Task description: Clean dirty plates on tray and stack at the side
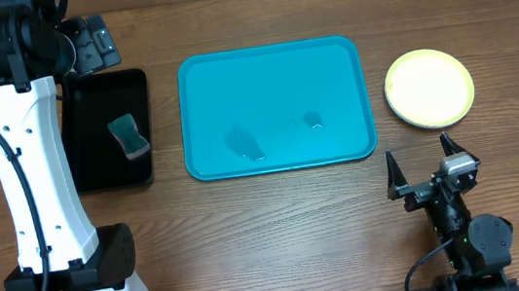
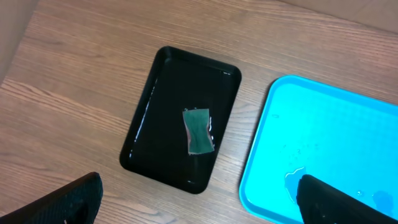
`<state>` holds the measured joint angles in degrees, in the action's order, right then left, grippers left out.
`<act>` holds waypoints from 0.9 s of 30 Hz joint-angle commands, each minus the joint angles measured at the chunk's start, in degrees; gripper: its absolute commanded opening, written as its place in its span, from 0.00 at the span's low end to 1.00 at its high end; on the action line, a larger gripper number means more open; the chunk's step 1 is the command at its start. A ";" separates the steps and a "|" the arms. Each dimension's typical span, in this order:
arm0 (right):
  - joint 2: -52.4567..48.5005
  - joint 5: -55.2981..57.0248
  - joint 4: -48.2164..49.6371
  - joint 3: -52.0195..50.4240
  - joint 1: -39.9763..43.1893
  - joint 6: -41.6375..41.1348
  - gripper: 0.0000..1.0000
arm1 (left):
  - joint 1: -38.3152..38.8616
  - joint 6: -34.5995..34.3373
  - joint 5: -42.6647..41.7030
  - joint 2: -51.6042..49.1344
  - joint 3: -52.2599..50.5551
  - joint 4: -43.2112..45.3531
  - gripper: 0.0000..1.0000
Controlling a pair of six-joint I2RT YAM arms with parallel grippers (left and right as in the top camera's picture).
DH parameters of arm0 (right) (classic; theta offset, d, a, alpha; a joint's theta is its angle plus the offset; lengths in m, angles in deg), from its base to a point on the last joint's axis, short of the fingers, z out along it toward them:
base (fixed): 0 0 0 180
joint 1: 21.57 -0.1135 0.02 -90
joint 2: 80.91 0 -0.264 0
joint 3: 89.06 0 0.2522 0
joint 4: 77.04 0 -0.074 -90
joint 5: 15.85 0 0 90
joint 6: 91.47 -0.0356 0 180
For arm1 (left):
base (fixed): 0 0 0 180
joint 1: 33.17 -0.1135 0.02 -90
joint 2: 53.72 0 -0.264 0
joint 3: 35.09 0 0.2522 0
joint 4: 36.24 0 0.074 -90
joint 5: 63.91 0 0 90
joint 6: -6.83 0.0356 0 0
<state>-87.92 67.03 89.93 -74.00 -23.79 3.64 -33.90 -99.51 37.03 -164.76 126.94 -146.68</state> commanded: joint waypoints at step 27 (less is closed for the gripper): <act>6.84 1.05 -4.96 -0.83 0.35 0.92 1.00 | 0.02 -0.57 -0.31 -0.52 -0.04 -0.11 1.00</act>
<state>-81.71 67.56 84.68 -74.26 -23.81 3.72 -33.90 -99.51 37.05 -164.76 126.94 -146.68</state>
